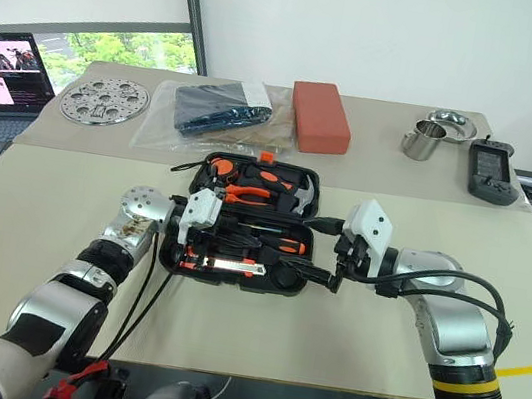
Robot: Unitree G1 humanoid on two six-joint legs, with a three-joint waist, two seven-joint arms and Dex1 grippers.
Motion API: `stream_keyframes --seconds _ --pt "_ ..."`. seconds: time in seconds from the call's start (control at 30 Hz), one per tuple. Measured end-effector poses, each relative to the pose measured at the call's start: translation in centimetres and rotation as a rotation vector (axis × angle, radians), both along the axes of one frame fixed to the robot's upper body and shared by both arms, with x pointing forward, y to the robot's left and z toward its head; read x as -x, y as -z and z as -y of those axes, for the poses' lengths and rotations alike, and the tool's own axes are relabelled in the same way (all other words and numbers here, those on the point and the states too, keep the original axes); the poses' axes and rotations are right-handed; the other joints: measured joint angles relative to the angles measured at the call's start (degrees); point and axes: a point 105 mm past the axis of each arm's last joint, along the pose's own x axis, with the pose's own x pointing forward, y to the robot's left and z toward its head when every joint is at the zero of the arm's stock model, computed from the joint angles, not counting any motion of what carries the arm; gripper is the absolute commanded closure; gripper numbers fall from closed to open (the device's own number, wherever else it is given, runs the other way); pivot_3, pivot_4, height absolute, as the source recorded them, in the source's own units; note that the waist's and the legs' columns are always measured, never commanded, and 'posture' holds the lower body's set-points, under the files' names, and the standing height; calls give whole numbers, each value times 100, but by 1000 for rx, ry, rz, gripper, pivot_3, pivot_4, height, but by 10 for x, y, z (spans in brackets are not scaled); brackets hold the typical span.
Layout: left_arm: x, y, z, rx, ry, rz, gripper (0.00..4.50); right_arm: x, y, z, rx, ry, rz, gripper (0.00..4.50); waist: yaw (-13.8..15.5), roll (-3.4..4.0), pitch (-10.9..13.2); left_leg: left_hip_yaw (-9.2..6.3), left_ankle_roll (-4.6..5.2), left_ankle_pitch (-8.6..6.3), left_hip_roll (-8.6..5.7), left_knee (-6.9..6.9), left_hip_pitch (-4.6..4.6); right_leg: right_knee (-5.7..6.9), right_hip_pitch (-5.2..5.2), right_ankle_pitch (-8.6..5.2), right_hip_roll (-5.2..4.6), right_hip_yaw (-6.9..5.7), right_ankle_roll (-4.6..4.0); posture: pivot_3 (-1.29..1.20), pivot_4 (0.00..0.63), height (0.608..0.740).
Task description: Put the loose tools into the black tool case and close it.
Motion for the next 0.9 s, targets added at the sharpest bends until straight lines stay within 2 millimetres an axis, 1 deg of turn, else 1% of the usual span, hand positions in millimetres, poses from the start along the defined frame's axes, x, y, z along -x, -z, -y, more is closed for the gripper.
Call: stream_keyframes --seconds 0.1,0.2,0.3,0.43,0.73,0.8,0.9 --pt "5 12 -5 -61 14 -17 4451 0 0 0 1 0 0 0 11 0 0 -1 0 0 0 1 -1 -1 0 0 -1 -1 0 0 150 740" --pt "3 14 -3 -107 19 29 4451 0 0 0 1 -1 1 0 19 0 0 -1 1 -1 -2 2 3 -2 7 0 -3 0 0 0 150 740" --pt "-3 13 -1 -152 7 65 4451 0 0 1 8 1 2 0 25 0 0 -3 1 0 -3 3 7 -1 11 0 -3 0 0 0 150 740" --pt "-6 16 -5 -212 3 93 4451 0 -1 2 14 3 3 0 0 1 -2 -3 1 0 0 1 14 2 13 0 0 3 0 0 150 740" --pt "-3 20 -7 -225 17 94 4451 1 0 4 21 7 0 0 5 6 -12 -3 1 -1 -1 2 16 3 14 0 -1 4 0 0 150 740" --pt "-3 19 -6 -199 5 84 4451 -2 2 10 57 33 4 0 10 8 -13 -3 1 0 -1 2 15 3 14 0 -3 4 0 0 150 740" --pt "-6 16 -8 -145 -48 48 4451 -13 13 32 142 132 -9 0 13 9 -13 -3 1 0 -2 3 11 2 11 0 -6 2 0 0 150 740"
